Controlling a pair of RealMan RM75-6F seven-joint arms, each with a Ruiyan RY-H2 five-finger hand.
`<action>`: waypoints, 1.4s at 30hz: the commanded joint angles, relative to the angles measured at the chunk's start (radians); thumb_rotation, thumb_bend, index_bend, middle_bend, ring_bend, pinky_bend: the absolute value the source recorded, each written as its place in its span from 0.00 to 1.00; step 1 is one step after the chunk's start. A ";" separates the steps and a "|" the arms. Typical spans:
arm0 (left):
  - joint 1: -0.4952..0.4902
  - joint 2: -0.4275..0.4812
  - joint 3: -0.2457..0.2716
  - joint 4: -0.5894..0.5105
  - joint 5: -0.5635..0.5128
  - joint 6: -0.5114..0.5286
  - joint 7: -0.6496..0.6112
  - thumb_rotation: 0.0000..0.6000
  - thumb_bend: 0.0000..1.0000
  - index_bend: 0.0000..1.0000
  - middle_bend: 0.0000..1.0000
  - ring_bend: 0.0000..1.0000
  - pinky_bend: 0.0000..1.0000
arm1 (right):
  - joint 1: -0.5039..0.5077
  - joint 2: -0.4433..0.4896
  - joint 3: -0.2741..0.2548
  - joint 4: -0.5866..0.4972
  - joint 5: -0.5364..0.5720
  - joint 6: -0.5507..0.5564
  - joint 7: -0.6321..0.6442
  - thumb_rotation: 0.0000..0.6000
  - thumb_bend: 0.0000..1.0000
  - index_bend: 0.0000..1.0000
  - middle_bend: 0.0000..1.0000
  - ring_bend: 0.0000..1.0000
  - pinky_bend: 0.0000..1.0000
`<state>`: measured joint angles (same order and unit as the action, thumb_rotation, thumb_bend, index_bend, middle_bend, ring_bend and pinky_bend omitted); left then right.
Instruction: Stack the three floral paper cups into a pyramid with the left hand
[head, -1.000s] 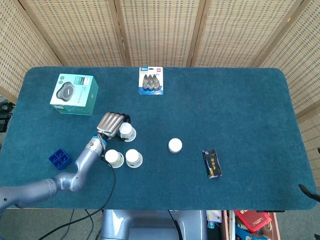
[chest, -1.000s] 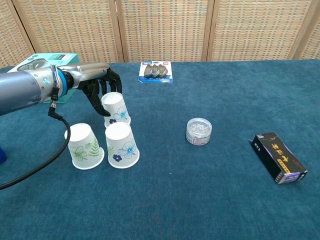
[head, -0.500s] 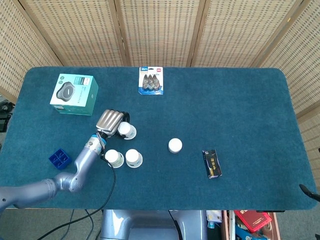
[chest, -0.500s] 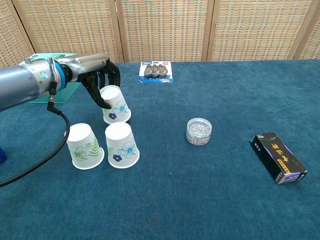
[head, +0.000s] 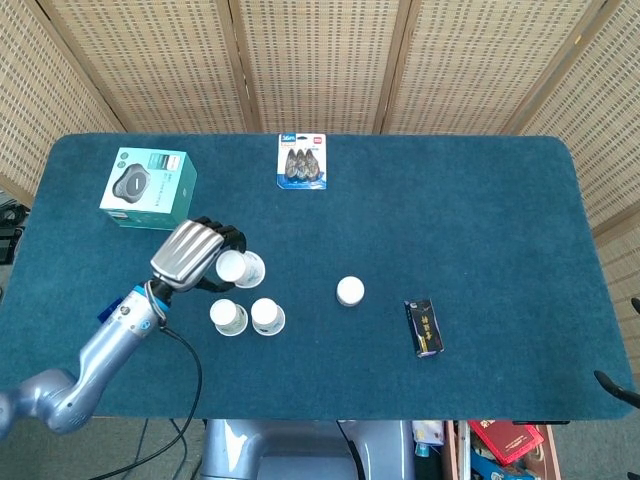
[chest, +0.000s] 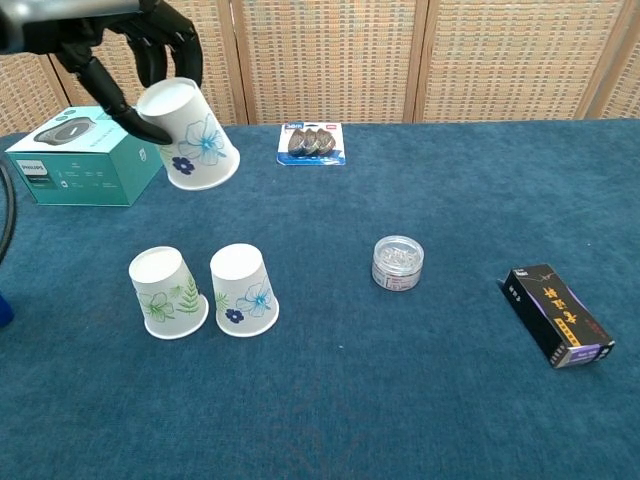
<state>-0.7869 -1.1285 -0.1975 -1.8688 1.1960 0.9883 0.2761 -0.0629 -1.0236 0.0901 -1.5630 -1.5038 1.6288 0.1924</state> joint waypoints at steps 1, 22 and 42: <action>0.028 0.064 0.039 -0.064 0.027 -0.034 -0.024 1.00 0.13 0.49 0.49 0.47 0.41 | -0.001 0.000 -0.002 -0.002 -0.005 0.003 -0.003 1.00 0.00 0.00 0.00 0.00 0.00; 0.019 -0.029 0.091 0.012 0.049 -0.098 -0.041 1.00 0.13 0.50 0.50 0.47 0.41 | -0.008 0.009 -0.002 -0.001 -0.004 0.012 0.020 1.00 0.00 0.00 0.00 0.00 0.00; 0.002 -0.031 0.085 0.009 -0.022 -0.122 -0.030 1.00 0.12 0.19 0.09 0.15 0.33 | -0.010 0.010 -0.003 0.000 -0.007 0.017 0.022 1.00 0.00 0.00 0.00 0.00 0.00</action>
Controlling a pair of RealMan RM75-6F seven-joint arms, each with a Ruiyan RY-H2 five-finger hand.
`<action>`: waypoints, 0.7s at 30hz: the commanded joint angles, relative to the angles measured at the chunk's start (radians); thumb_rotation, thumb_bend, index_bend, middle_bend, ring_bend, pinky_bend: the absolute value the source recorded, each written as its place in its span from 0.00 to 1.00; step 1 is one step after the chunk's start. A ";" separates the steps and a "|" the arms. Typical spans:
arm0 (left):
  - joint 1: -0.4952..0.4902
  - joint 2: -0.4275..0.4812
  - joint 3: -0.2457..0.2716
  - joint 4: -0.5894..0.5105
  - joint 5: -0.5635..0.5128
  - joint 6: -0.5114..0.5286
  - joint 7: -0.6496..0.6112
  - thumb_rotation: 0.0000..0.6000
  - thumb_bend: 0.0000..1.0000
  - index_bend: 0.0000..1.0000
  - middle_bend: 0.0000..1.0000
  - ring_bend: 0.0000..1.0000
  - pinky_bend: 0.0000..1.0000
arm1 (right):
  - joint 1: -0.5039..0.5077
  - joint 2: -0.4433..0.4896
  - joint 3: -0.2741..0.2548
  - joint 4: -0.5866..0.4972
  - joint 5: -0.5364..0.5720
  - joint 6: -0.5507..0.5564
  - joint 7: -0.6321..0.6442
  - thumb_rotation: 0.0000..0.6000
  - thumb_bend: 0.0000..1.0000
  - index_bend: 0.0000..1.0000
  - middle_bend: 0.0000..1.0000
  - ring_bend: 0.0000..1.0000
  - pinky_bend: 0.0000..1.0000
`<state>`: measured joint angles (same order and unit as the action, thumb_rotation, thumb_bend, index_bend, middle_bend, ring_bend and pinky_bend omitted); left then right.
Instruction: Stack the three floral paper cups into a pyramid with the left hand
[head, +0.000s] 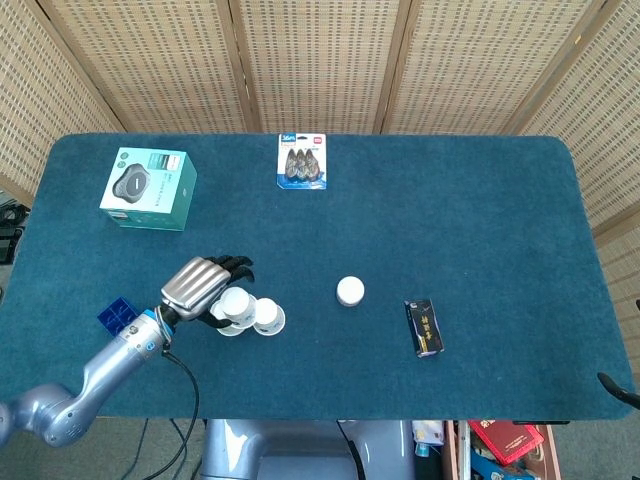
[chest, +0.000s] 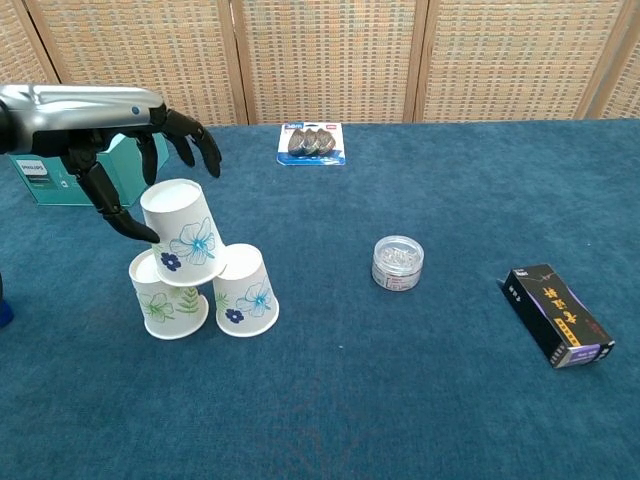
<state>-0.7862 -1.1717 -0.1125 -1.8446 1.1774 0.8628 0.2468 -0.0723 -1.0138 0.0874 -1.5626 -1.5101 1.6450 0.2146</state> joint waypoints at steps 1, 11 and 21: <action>0.004 0.022 -0.002 -0.025 -0.003 0.006 -0.007 1.00 0.13 0.16 0.06 0.13 0.31 | -0.001 0.000 -0.001 0.000 -0.002 0.003 0.001 1.00 0.00 0.00 0.00 0.00 0.00; 0.064 0.130 -0.018 -0.116 0.084 0.111 -0.065 1.00 0.12 0.00 0.00 0.00 0.02 | -0.004 0.002 -0.003 -0.002 -0.010 0.010 0.004 1.00 0.00 0.00 0.00 0.00 0.00; 0.466 0.305 0.110 -0.095 0.246 0.594 -0.226 1.00 0.12 0.00 0.00 0.00 0.00 | -0.020 0.010 -0.015 -0.013 -0.045 0.046 0.020 1.00 0.00 0.00 0.00 0.00 0.00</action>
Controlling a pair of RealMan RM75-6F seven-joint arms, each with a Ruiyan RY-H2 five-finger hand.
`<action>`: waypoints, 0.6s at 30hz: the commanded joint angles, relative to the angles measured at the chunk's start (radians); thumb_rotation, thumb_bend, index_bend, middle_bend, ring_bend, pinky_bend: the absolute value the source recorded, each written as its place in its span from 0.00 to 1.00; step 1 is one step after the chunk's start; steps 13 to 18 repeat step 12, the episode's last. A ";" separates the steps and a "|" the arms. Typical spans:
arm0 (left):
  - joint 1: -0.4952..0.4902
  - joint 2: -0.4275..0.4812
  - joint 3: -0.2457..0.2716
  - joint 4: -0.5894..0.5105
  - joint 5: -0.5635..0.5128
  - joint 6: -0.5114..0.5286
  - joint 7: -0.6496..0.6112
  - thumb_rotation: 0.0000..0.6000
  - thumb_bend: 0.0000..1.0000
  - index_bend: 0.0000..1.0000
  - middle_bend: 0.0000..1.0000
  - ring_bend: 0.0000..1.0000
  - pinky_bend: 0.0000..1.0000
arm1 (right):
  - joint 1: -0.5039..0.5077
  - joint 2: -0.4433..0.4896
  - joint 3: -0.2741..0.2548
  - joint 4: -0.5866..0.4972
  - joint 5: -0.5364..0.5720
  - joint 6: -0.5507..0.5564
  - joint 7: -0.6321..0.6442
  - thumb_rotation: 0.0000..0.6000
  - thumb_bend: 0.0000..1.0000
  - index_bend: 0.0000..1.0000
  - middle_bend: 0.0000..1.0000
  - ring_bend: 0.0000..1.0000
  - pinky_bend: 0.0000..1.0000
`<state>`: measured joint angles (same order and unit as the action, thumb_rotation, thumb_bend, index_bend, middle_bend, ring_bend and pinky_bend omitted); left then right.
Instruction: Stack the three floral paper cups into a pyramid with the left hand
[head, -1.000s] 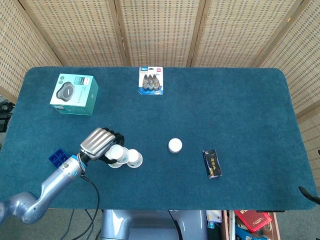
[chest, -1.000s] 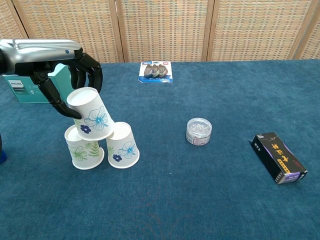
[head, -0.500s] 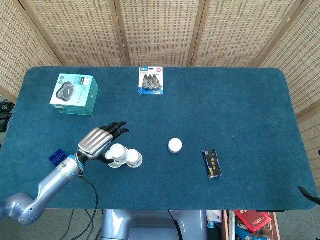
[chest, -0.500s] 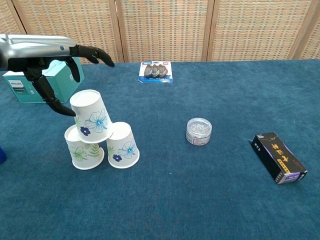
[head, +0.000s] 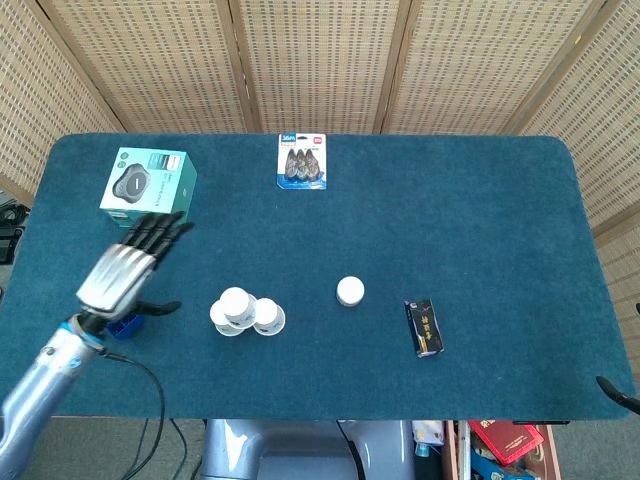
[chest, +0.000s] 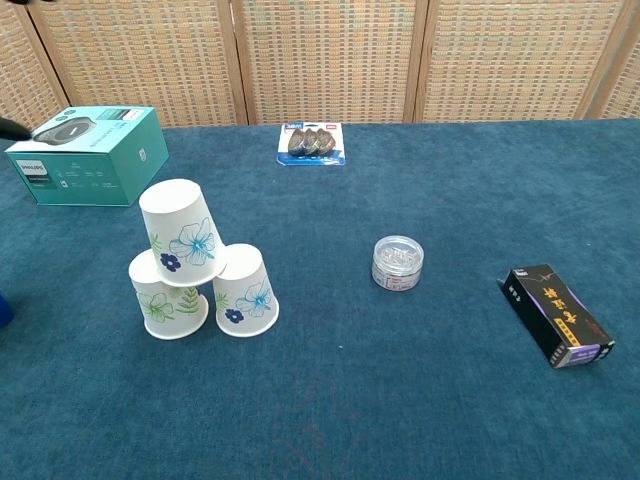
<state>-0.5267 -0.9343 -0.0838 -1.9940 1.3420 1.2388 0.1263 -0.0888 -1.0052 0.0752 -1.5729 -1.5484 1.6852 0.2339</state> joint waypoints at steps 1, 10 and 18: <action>0.239 0.058 0.096 0.096 0.088 0.244 -0.134 1.00 0.12 0.00 0.00 0.00 0.00 | -0.005 0.001 -0.005 -0.003 -0.011 0.011 -0.001 1.00 0.00 0.00 0.00 0.00 0.00; 0.366 0.020 0.139 0.202 0.059 0.297 -0.245 1.00 0.12 0.00 0.00 0.00 0.00 | -0.012 -0.003 -0.011 -0.008 -0.025 0.024 -0.014 1.00 0.00 0.00 0.00 0.00 0.00; 0.377 0.012 0.141 0.219 0.069 0.298 -0.260 1.00 0.12 0.00 0.00 0.00 0.00 | -0.014 -0.003 -0.012 -0.008 -0.028 0.029 -0.016 1.00 0.00 0.00 0.00 0.00 0.00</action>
